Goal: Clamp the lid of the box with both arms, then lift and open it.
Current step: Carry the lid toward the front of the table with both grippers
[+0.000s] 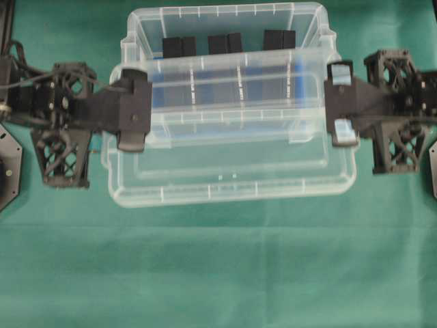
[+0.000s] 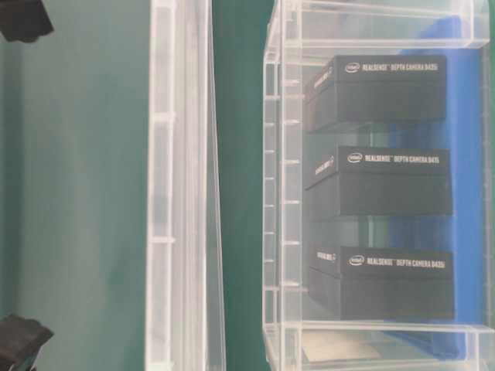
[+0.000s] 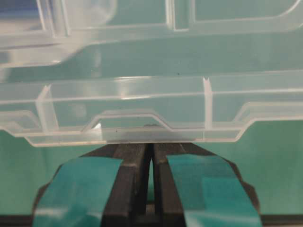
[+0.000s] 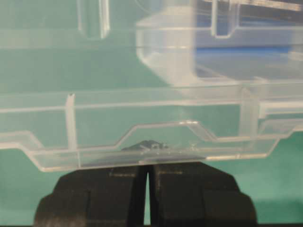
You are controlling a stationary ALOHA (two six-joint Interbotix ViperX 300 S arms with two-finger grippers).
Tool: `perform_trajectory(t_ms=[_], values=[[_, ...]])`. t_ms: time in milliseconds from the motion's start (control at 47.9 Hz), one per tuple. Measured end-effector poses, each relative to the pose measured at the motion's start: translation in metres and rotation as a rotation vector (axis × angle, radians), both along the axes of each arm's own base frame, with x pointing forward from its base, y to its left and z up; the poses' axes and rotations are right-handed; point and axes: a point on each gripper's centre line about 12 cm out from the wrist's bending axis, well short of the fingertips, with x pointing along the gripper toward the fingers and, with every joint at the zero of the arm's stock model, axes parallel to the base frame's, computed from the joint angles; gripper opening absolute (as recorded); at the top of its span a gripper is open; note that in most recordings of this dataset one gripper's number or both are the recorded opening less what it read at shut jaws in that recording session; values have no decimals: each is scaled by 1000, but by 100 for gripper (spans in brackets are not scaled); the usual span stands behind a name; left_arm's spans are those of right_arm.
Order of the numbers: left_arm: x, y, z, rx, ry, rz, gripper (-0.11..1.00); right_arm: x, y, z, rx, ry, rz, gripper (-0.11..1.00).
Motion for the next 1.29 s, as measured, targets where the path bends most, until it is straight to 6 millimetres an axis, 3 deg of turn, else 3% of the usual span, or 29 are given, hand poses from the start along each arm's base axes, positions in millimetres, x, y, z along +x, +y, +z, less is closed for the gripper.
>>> perform_trajectory(t_ms=[376, 793, 1106, 1294], values=[[-1, -42, -3, -39, 9, -38, 1, 1, 45, -2, 65, -9, 8, 0], [-3, -66, -7, -56, 26, -63, 1, 1, 86, -12, 82, -2, -37, 0], [-3, -90, -18, -72, 64, -59, 1, 5, 109, -34, 72, 67, -22, 0], [-4, -100, -21, -78, 78, -60, 1, 10, 113, -38, 67, 78, -14, 0]])
